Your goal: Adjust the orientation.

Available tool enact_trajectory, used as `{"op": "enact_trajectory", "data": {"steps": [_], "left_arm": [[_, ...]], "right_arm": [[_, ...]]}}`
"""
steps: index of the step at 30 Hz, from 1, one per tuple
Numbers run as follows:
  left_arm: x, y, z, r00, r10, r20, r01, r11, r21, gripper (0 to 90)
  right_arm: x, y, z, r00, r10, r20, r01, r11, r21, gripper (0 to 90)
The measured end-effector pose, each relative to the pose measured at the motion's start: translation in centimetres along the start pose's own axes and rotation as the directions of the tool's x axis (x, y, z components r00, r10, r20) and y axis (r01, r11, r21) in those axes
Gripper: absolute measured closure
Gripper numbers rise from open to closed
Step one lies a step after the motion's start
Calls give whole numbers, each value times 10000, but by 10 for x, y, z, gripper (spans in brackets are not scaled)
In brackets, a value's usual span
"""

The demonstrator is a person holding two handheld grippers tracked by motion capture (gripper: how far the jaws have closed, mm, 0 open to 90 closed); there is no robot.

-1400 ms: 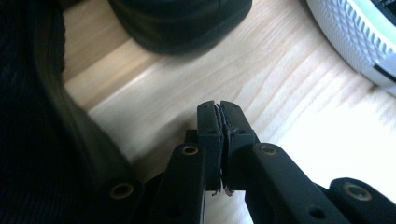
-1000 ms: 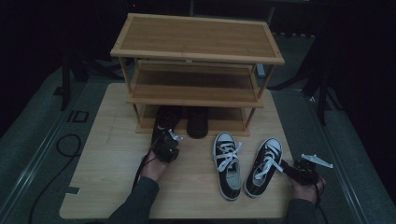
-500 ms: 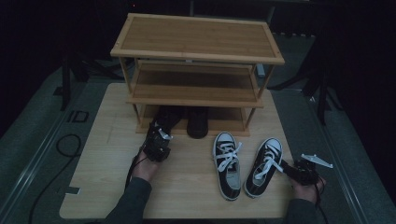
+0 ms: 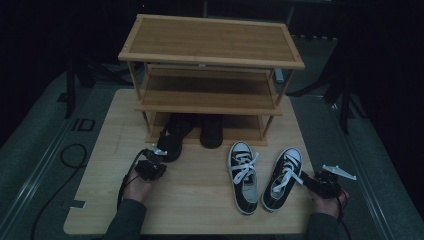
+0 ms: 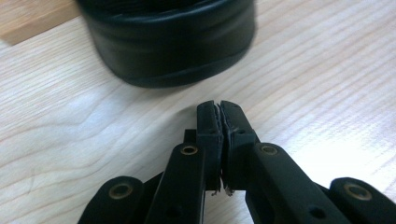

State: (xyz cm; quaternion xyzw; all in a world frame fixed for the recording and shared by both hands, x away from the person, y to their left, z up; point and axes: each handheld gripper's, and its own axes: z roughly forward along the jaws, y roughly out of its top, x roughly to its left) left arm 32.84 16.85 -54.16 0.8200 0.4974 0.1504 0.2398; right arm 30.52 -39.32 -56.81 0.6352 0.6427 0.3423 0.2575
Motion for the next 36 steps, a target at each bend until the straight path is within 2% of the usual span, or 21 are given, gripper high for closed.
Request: {"op": "enact_trajectory", "data": {"steps": [4,6,11,18,24,30,36], "left_arm": [[5,3,-1,9998,-160,-90,159,9998,-146,870],[10,6,1,9993,-376,-57,374,9990,-239,870],[15,9,6,9983,-575,-72,574,9983,-130,873],[17,16,9,9983,-578,-91,578,9983,-45,873],[23,22,13,9956,-940,8,940,9954,-168,873],[24,29,17,9965,-829,-51,828,9966,-44,872],[15,37,21,9991,-414,56,414,9991,60,871]], "right_arm": [[0,0,0,10000,-2,-1,2,10000,-2,382],[0,0,0,10000,1,-4,-1,10000,-2,382],[0,0,0,10000,3,-6,-3,10000,-2,382],[0,0,0,10000,0,1,0,10000,1,382],[0,0,0,10000,2,-4,-2,10000,-1,382],[0,0,0,10000,1,-3,-1,10000,0,382],[0,0,0,10000,-2,0,2,10000,0,382]]}}
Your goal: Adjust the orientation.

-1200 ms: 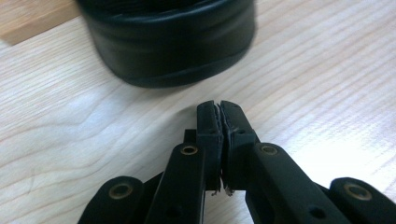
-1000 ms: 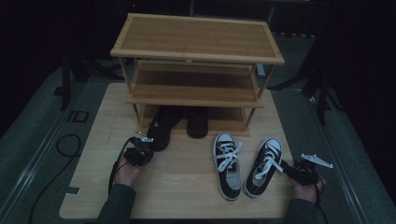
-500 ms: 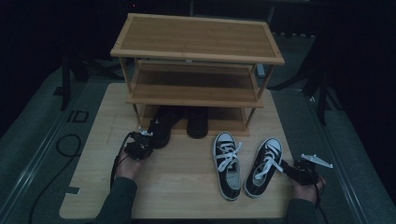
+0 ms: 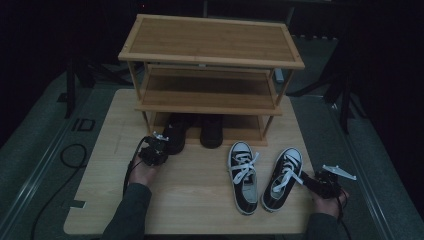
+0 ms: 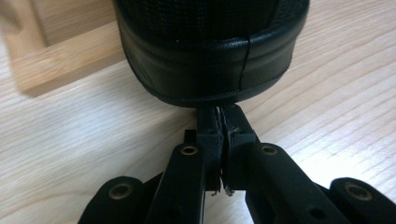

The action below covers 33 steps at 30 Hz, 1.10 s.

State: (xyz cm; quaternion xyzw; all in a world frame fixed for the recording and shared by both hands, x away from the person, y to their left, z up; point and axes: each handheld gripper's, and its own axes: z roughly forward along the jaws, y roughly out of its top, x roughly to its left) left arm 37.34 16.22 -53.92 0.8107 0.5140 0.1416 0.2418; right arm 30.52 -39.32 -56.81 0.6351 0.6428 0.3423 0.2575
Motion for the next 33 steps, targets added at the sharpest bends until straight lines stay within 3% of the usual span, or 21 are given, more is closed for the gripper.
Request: {"op": "enact_trajectory", "data": {"steps": [12,21,33], "left_arm": [[-19,17,7,9969,780,117,-782,9968,146,870],[-39,34,22,9889,1456,289,-1467,9884,386,869],[-44,48,31,9867,1584,364,-1600,9862,434,861]], "right_arm": [[0,0,0,10000,-1,-1,1,10000,2,382],[0,0,0,10000,1,-9,-1,10000,1,382],[0,0,0,10000,-1,-8,1,10000,2,382]]}}
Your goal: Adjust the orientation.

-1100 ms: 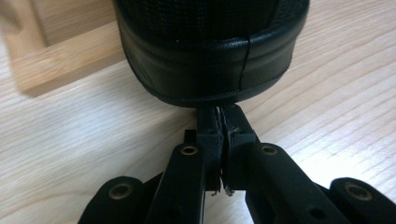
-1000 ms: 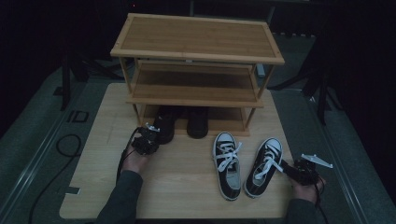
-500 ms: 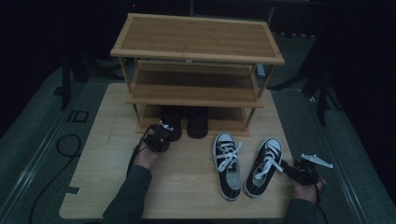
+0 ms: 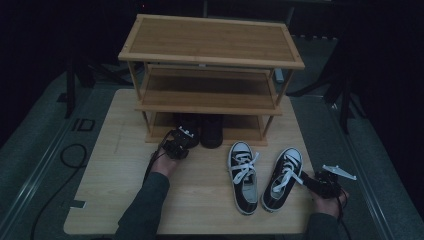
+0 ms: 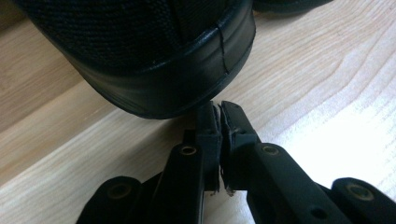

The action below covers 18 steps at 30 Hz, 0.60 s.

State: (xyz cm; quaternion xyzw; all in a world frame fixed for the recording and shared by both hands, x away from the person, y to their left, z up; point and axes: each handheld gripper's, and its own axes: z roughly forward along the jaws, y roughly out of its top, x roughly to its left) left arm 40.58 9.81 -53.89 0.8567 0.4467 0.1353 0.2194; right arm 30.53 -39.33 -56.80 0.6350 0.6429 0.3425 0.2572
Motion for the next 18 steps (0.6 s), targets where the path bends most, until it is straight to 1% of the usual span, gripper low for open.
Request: {"op": "enact_trajectory", "data": {"steps": [5,6,9,11,15,18], "left_arm": [[2,1,2,9998,-185,104,186,9998,-90,850],[2,1,2,9998,-153,123,154,9998,-106,848],[1,-1,1,9998,34,175,-31,9998,-180,786],[0,-4,-3,9997,24,254,-15,9994,-352,762],[0,-11,-11,9990,69,440,-38,9976,-689,687],[0,-24,-16,9987,-2,517,49,9959,-906,644]], "right_arm": [[0,0,0,10000,2,0,-2,10000,0,382],[0,0,0,10000,3,-5,-3,10000,-2,381],[0,0,0,10000,0,-2,0,10000,0,382],[0,0,0,10000,3,-1,-3,10000,-1,382],[0,0,0,10000,-4,8,4,10000,-7,382],[0,0,0,10000,1,16,-1,10000,-4,382]]}}
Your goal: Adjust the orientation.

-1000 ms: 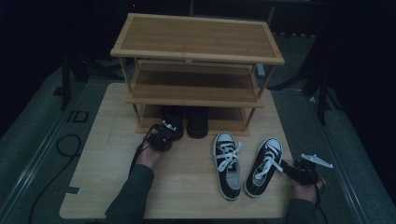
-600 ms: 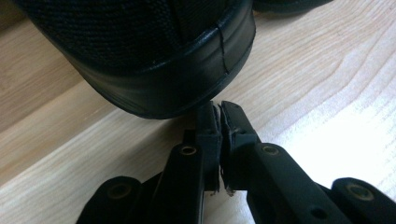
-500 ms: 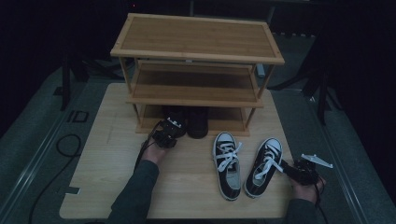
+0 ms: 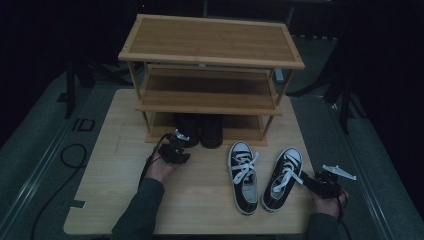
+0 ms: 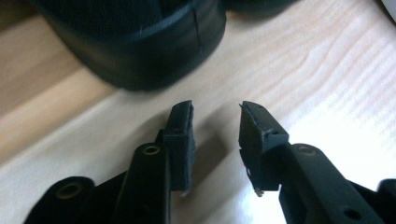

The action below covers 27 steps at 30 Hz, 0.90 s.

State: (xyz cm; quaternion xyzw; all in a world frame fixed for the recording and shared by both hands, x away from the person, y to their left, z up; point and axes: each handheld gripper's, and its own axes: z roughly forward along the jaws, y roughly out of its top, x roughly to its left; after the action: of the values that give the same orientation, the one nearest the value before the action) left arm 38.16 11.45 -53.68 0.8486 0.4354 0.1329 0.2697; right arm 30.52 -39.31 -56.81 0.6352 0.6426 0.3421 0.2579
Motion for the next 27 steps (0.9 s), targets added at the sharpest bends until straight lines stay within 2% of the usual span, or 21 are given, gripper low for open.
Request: {"op": "enact_trajectory", "data": {"steps": [3,7,9,12,14,18,21,24,27], "left_arm": [[1,-13,-4,10000,-8,-76,7,9999,-156,614],[6,-32,-6,9997,-220,-130,215,9991,-373,595],[9,-38,-9,9996,-263,-52,260,9981,-558,584],[12,-41,-10,9995,-324,-13,323,9977,-601,580],[14,-42,-10,9992,-399,83,404,9969,-678,569],[15,-47,-10,9984,-521,236,543,9930,-1053,555],[13,-50,-10,9988,-481,122,492,9916,-1199,544],[11,-50,-10,9990,-435,57,439,9910,-1266,538],[12,-53,-9,9989,-462,121,474,9886,-1427,537]], "right_arm": [[0,0,0,10000,-26,5,26,10000,3,381],[0,0,0,10000,-28,44,28,10000,10,381],[0,0,0,10000,-23,44,23,10000,10,381],[0,0,0,10000,-38,35,38,10000,17,377],[0,0,1,9999,0,103,-1,10000,38,336],[-6,1,4,9984,554,-107,-546,9965,633,318],[-2,1,3,9998,144,100,-149,9986,512,334],[-3,1,3,9997,246,36,-248,9984,517,336],[0,2,1,9998,-22,205,12,9989,478,337]]}}
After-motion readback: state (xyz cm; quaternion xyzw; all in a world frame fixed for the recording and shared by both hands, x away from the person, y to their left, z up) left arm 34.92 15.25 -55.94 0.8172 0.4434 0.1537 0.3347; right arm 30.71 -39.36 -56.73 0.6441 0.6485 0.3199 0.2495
